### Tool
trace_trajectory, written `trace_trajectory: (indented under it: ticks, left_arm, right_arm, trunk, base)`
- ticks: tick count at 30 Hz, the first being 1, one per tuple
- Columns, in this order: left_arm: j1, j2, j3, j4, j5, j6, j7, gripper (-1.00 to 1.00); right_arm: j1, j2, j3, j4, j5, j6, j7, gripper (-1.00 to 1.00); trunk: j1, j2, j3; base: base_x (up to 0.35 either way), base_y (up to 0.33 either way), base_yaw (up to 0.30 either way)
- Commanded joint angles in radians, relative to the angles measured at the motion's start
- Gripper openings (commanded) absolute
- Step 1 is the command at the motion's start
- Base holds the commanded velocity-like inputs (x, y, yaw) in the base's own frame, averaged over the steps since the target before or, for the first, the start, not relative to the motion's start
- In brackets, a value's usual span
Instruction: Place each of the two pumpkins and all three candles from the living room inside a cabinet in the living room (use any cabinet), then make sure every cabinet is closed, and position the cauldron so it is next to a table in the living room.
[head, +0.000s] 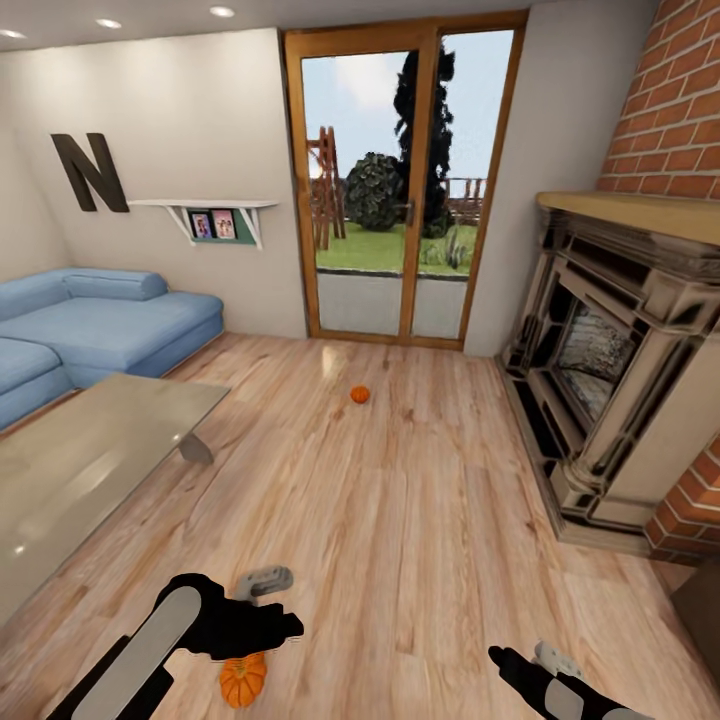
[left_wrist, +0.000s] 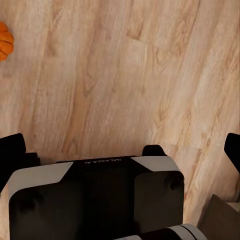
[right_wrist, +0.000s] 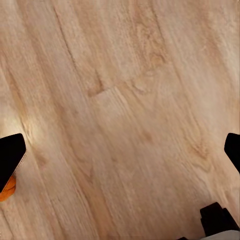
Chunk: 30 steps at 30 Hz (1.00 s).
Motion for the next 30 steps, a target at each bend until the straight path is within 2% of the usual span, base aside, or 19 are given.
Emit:
trace_trajectory:
  ticks: [1, 12, 30]
  left_arm:
    - [-0.001, 0.001, -0.001, -0.001, 0.009, 0.0, 0.01, 1.0]
    - [-0.001, 0.001, -0.001, -0.001, 0.009, 0.0, 0.01, 1.0]
    - [-0.001, 0.002, -0.001, -0.001, 0.009, 0.0, 0.01, 1.0]
  right_arm:
    - [-0.001, 0.0, 0.008, 0.002, -0.01, 0.002, 0.006, 1.0]
    - [-0.001, 0.0, 0.008, 0.002, -0.01, 0.002, 0.003, 1.0]
    - [-0.001, 0.0, 0.008, 0.002, -0.01, 0.003, 0.009, 1.0]
  trunk:
    - [0.001, -0.001, -0.001]
    - [0.001, -0.001, -0.001]
    - [0.001, -0.001, -0.001]
  base:
    - [0.29, 0.0, 0.0]
    - [0.192, 0.0, 0.04]
    - [0.157, 0.008, 0.276]
